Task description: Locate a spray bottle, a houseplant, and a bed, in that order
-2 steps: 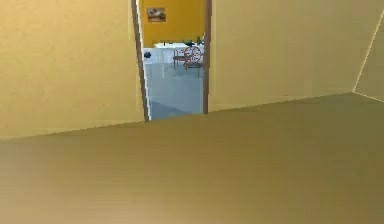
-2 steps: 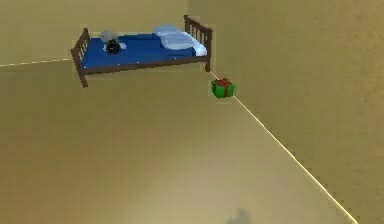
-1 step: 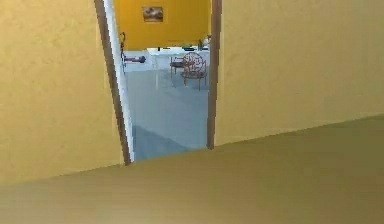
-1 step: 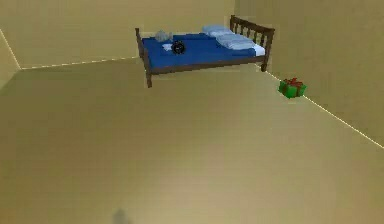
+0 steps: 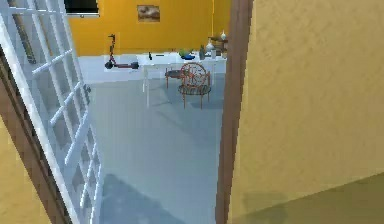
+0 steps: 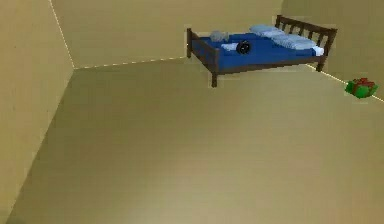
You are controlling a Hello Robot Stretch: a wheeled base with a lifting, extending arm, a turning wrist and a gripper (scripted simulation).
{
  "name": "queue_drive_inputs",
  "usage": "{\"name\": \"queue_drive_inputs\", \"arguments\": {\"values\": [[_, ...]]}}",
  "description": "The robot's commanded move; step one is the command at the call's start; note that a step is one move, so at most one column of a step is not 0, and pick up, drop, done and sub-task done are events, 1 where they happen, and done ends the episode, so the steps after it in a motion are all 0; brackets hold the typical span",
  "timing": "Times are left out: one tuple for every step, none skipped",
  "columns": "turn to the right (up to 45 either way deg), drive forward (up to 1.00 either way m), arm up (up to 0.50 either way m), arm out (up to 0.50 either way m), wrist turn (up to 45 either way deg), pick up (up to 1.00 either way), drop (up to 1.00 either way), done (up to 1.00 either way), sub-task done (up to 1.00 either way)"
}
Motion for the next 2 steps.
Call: {"name": "queue_drive_inputs", "arguments": {"values": [[-6.0,0.0,0.0,0.0,0.0,0.0,0.0,0.0,0.0],[0.0,0.8,0.0,0.0,0.0,0.0,0.0,0.0,0.0]]}}
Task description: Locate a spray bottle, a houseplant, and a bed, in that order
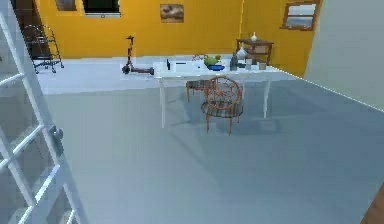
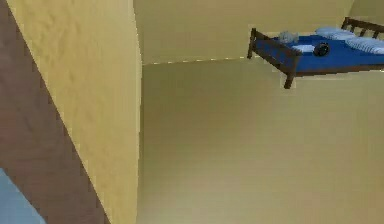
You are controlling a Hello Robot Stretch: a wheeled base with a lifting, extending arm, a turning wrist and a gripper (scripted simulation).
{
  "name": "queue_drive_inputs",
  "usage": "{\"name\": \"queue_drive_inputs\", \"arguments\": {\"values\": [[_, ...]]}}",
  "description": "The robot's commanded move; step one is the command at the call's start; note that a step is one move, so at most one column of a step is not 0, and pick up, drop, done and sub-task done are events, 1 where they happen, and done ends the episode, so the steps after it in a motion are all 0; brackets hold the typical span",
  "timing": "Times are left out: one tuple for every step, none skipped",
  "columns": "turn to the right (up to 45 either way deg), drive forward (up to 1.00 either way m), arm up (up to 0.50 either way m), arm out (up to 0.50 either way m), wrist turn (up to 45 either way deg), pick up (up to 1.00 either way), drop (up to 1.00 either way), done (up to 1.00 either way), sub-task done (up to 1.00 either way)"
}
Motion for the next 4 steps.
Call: {"name": "queue_drive_inputs", "arguments": {"values": [[-9.0,0.0,0.0,0.0,0.0,0.0,0.0,0.0,0.0],[0.0,0.75,0.0,0.0,0.0,0.0,0.0,0.0,0.0],[-12.0,0.0,0.0,0.0,0.0,0.0,0.0,0.0,0.0],[0.0,1.0,0.0,0.0,0.0,0.0,0.0,0.0,0.0]]}}
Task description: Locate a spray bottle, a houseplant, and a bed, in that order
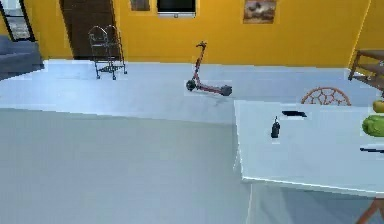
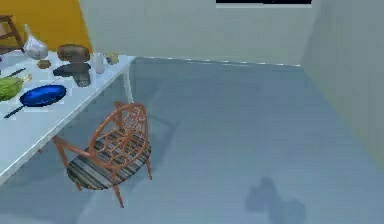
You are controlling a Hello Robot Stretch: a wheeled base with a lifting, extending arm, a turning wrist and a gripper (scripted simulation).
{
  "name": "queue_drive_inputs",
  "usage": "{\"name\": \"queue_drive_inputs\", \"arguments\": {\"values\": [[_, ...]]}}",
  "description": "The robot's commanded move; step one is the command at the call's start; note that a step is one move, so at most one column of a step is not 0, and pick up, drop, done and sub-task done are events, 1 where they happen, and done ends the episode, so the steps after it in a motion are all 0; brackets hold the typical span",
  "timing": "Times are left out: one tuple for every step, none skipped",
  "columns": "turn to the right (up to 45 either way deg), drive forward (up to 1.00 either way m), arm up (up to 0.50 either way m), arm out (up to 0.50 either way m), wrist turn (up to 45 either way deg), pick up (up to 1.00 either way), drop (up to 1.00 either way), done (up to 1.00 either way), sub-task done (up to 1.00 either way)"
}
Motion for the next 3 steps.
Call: {"name": "queue_drive_inputs", "arguments": {"values": [[-45.0,0.0,0.0,0.0,0.0,0.0,0.0,0.0,0.0],[-9.0,0.0,0.0,0.0,0.0,0.0,0.0,0.0,0.0],[-3.0,0.0,0.0,0.0,0.0,0.0,0.0,0.0,0.0]]}}
